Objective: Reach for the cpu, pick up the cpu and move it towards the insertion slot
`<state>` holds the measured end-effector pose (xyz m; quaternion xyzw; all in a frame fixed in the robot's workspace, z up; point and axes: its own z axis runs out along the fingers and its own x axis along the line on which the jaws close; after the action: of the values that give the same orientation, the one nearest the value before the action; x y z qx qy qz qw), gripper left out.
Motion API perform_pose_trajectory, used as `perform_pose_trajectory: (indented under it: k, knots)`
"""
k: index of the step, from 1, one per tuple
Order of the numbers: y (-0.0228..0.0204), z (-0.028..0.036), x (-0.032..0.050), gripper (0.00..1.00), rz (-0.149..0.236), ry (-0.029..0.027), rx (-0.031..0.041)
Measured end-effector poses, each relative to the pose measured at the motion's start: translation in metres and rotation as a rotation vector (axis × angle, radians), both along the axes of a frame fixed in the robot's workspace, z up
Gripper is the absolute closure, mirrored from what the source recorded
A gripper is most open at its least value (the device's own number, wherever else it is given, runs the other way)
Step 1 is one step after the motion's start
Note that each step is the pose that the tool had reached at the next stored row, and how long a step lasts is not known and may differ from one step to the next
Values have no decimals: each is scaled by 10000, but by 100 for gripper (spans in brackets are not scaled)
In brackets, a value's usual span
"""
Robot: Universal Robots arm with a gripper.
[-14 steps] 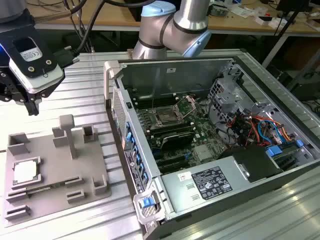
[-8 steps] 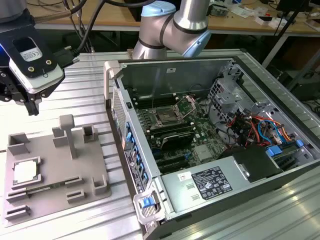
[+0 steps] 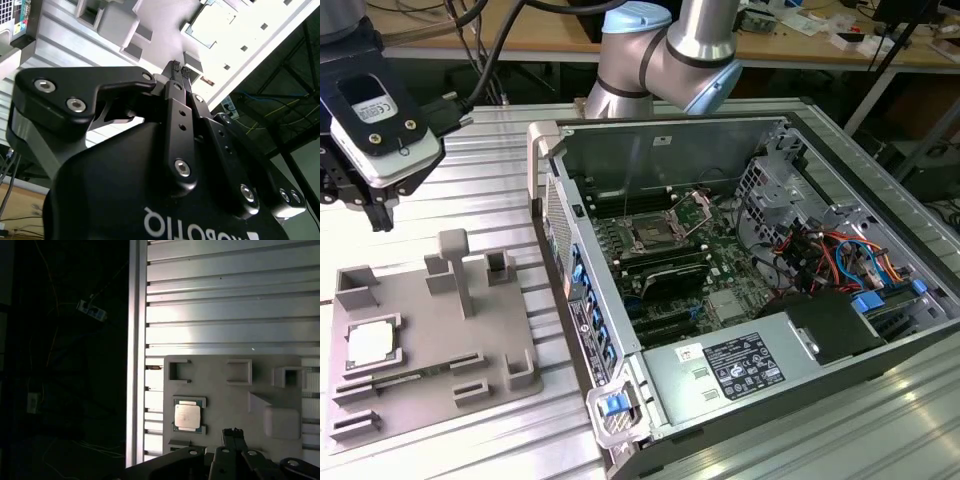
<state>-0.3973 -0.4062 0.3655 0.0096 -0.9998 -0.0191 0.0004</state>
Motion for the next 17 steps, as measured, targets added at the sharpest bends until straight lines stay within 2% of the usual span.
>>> perform_pose_trajectory:
  k: [17]
  knots:
    - [0, -1, -42, 89, -1, 0, 0]
